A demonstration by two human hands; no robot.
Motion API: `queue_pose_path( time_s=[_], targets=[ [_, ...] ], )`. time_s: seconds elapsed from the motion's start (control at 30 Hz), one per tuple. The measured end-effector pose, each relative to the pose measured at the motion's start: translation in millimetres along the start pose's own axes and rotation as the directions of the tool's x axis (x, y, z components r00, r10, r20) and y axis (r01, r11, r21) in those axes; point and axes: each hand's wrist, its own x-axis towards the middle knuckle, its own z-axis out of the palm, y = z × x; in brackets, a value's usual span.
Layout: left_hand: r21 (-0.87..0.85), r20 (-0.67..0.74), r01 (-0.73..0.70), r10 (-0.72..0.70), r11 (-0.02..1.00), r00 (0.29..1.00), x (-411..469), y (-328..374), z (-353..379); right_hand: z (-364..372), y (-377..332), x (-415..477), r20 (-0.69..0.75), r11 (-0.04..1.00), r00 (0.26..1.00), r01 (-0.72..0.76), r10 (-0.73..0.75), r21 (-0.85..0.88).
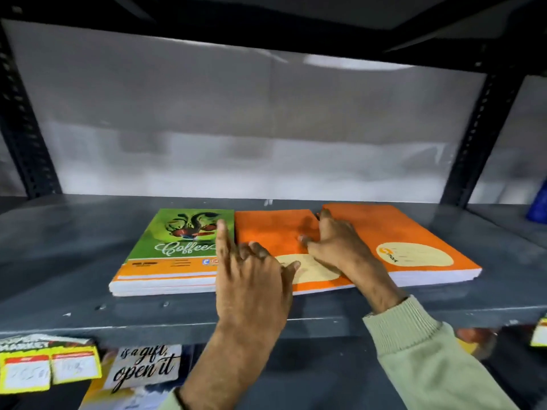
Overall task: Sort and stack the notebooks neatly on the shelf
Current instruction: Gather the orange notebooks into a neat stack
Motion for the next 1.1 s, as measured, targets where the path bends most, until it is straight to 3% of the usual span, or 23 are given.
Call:
queue_pose_path(
  time_s=[0.13,0.2,0.33,0.5,0.57,0.7,0.8,0.93,1.03,1.1],
  targets=[
    [-0.038,-0.007,0.031,-0.032,0.999,0.999,-3.0,-4.1,6.3,-12.7,7.4,5.8,-0.047,0.991,0.999,-0.014,0.021,0.133],
    [-0.095,0.024,0.047,-0.044,0.994,0.999,-2.7,-2.2,9.3,-22.6,13.0,5.7,-0.044,0.952,0.999,-0.011,0.026,0.307],
    [-0.179,-0.010,0.038,-0.040,0.983,0.999,-0.3,3.1,13.0,-34.9,21.2,0.1,-0.095,0.797,0.995,0.040,0.022,0.602],
    [-0.272,-0.063,-0.046,0.030,0.961,0.998,7.1,18.4,4.6,-64.7,52.3,5.7,-0.201,0.584,0.963,0.061,0.179,0.810],
    [-0.383,-0.096,-0.107,0.076,0.918,0.992,13.2,27.7,1.2,-81.8,74.4,9.1,-0.199,0.516,0.947,0.043,0.251,0.856],
    [-0.649,-0.128,-0.216,0.176,0.730,0.976,28.0,56.4,-5.3,-110.3,118.1,15.4,-0.137,0.463,0.940,-0.025,0.313,0.886],
    [-0.704,-0.106,-0.223,0.211,0.674,0.972,36.2,81.7,-7.9,-116.9,146.4,27.2,-0.109,0.498,0.942,-0.067,0.317,0.864],
    [-0.655,-0.106,-0.251,0.243,0.713,0.964,40.9,105.0,7.3,-106.0,181.0,40.0,-0.097,0.703,0.963,-0.114,0.253,0.702],
    [-0.572,-0.060,-0.215,0.222,0.791,0.973,35.2,113.0,13.0,-93.9,189.6,36.5,-0.062,0.948,0.985,-0.139,0.163,0.285],
    [-0.508,-0.099,-0.246,0.228,0.825,0.969,34.0,111.3,7.6,-91.5,190.7,34.6,-0.037,0.986,0.986,-0.163,0.165,0.040]
  ],
)
